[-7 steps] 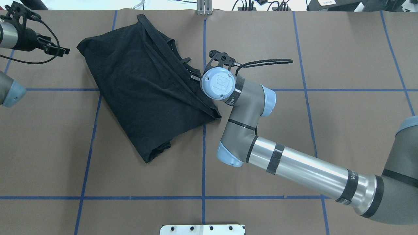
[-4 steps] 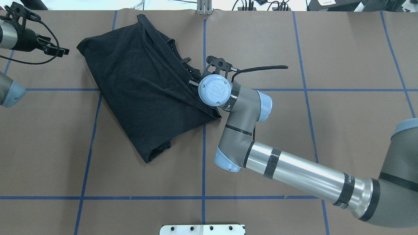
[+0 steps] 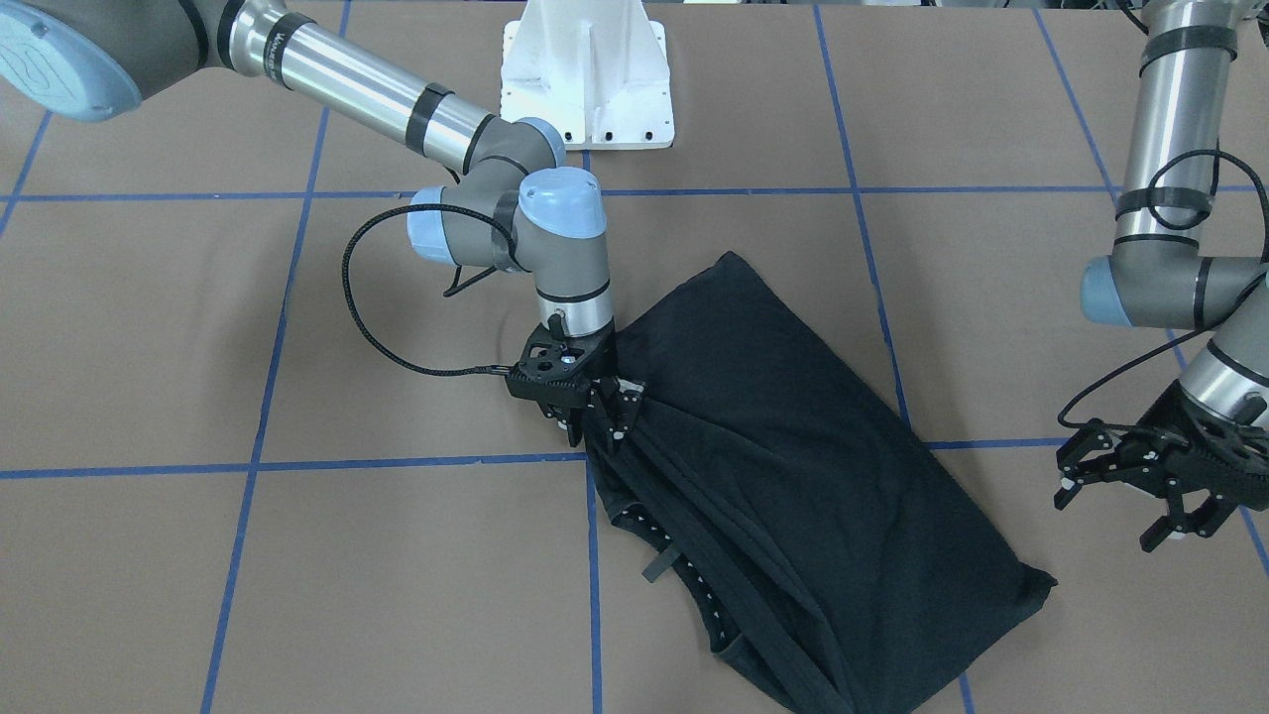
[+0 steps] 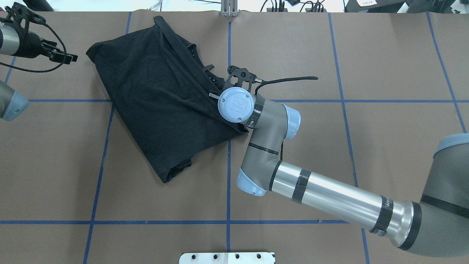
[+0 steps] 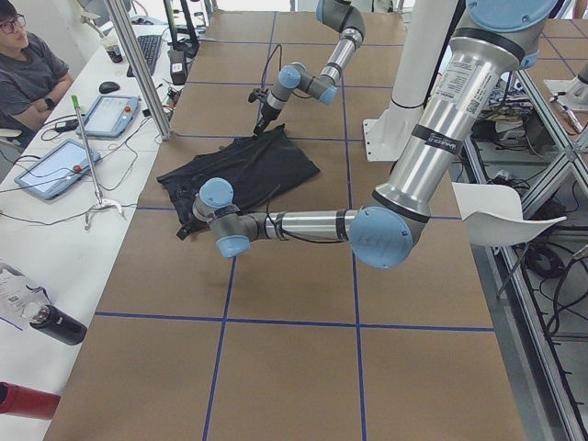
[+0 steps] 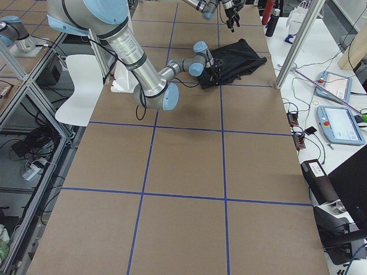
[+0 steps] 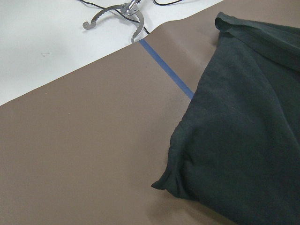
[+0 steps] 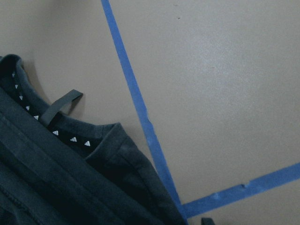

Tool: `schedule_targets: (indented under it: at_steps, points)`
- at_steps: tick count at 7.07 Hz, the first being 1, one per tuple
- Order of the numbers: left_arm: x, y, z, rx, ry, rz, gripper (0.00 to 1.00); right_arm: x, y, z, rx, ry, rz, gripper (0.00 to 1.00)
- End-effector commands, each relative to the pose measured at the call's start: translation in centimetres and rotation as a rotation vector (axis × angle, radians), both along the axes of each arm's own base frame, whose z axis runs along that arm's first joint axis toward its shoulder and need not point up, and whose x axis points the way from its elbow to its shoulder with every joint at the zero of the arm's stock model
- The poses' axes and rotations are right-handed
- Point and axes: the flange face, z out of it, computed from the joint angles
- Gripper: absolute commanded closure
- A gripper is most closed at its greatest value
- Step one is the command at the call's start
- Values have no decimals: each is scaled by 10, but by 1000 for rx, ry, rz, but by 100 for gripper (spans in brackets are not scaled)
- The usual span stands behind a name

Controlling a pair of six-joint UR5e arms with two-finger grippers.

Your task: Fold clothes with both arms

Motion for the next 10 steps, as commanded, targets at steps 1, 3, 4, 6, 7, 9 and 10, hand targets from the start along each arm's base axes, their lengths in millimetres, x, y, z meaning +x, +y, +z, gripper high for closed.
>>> schedule_targets:
  at_steps: [1, 3, 4, 6, 7, 9, 10]
  points:
    - [0, 0, 0, -1, -1, 0, 0, -2, 2, 0, 0, 2, -2, 52]
    - [0, 0, 0, -1, -1, 0, 0, -2, 2, -2, 1, 0, -2, 100]
    - [0, 0, 0, 0, 0, 0, 0, -1, 2, -4, 8, -1, -7, 100]
    - [0, 0, 0, -1, 1, -1, 0, 5, 6, -16, 12, -21, -17, 100]
    - [0, 0, 0, -1, 1, -1, 0, 18, 15, -22, -1, -20, -33, 100]
    - [0, 0, 0, -1, 1, -1, 0, 79, 78, 10, 6, -35, -69, 100]
    - [0, 0, -1, -10, 8, -6, 0, 101, 120, 19, 3, -14, -91, 100]
